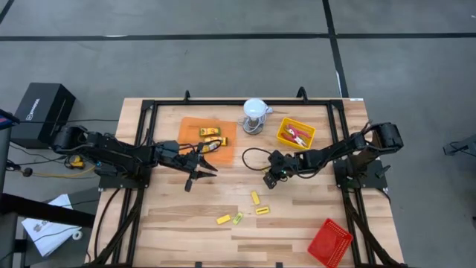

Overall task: Pick & Place School Supplies
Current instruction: Put the yellow eraser into the red bin

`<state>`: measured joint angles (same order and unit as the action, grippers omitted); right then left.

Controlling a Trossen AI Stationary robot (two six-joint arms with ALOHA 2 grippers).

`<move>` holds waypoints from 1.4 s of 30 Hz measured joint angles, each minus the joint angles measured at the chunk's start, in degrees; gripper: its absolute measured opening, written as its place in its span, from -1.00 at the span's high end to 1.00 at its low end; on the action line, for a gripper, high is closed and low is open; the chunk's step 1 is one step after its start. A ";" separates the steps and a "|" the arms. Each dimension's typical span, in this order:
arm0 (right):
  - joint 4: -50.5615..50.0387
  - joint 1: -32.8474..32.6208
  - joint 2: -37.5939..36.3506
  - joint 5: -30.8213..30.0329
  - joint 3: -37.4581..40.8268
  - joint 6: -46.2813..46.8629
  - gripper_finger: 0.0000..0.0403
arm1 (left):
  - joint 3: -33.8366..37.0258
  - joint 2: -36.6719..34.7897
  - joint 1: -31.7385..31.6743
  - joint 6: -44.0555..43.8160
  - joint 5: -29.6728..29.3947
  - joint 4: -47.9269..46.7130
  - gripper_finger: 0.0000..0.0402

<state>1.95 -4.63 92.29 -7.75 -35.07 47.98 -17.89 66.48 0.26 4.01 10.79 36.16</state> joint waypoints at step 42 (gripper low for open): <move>-35.13 -46.89 -4.87 1.63 -20.74 51.45 0.89 | 0.00 0.00 0.00 2.19 -0.01 1.60 0.97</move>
<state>-33.19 -51.52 87.42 -6.12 -55.81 99.43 -17.89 66.48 0.25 6.20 10.78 37.76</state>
